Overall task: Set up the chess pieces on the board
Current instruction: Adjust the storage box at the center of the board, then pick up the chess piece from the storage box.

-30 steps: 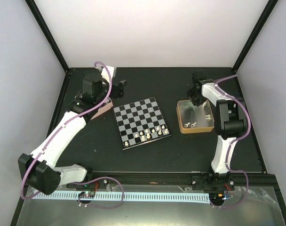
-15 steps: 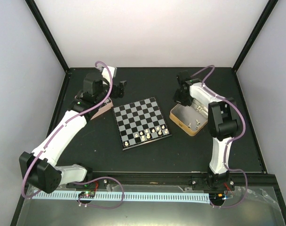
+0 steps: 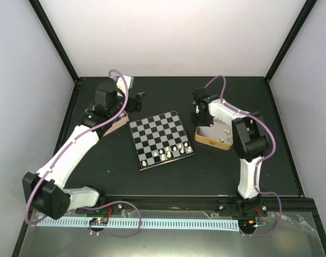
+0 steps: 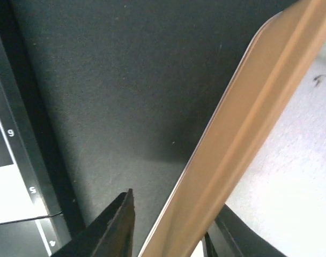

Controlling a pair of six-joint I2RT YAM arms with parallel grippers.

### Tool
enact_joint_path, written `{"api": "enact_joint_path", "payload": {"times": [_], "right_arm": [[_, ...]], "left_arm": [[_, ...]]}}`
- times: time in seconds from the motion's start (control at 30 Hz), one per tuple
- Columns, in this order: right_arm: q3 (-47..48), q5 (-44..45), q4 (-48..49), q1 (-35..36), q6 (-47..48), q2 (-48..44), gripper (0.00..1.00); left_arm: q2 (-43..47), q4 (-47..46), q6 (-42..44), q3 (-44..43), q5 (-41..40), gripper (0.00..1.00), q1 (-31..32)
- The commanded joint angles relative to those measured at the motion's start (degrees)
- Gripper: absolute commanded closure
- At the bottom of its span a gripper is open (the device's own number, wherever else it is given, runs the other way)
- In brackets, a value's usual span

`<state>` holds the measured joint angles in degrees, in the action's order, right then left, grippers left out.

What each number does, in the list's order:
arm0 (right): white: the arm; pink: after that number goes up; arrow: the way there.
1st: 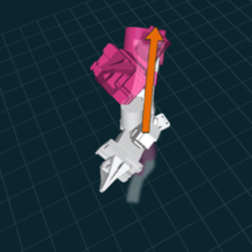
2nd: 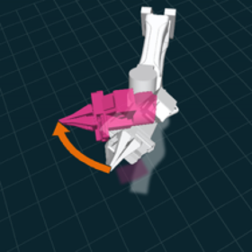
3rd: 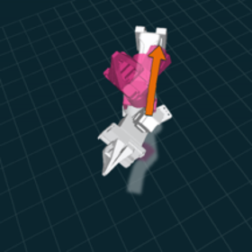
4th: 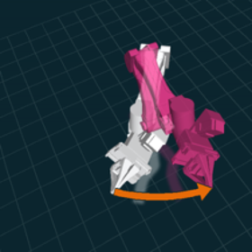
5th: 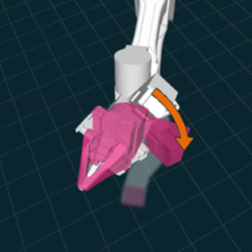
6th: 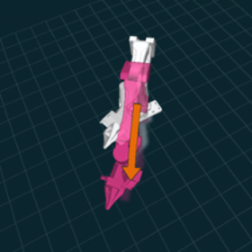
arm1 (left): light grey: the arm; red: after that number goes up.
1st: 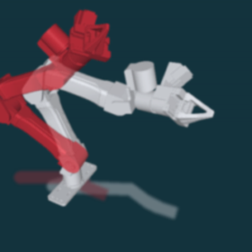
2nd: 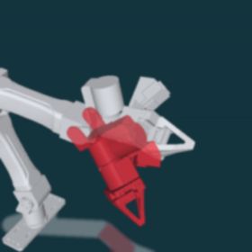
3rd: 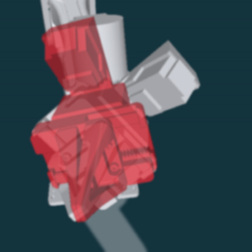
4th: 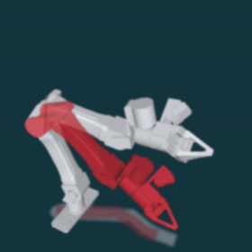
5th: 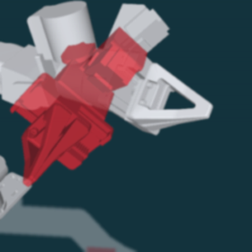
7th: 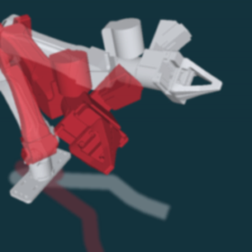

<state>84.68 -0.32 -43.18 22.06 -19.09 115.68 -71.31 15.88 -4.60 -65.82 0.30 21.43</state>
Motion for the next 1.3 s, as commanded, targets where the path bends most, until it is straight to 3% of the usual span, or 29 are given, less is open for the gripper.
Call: {"api": "enact_joint_path", "payload": {"times": [0.0,0.2,0.43,0.57,0.73,1.27], "right_arm": [[0.69,-0.88,-1.14,0.37,1.45,-2.92,0.61],[2.04,0.07,0.44,-1.17,-4.44,-7.20,0.54],[-8.10,-0.38,8.77,-8.41,-12.93,-15.77,0.54],[-9.54,-0.88,5.29,-13.43,-15.78,-13.07,0.62],[-11.66,0.01,8.94,-14.50,-13.20,-12.50,0.71],[-5.58,6.11,9.94,-15.13,-9.90,-3.41,0.79]], "left_arm": [[-0.41,0.03,-0.27,-0.27,1.37,0.12,-0.41],[-0.41,0.11,-0.49,-0.18,1.58,0.12,-0.42],[-0.24,0.00,-0.58,-0.01,0.96,0.12,-0.51],[-0.19,-0.07,-0.67,0.00,1.26,0.12,-0.69],[-0.23,0.03,-0.51,-0.10,1.54,0.12,-0.78],[-0.59,-0.08,0.12,-0.79,2.20,0.12,-1.17]]}}
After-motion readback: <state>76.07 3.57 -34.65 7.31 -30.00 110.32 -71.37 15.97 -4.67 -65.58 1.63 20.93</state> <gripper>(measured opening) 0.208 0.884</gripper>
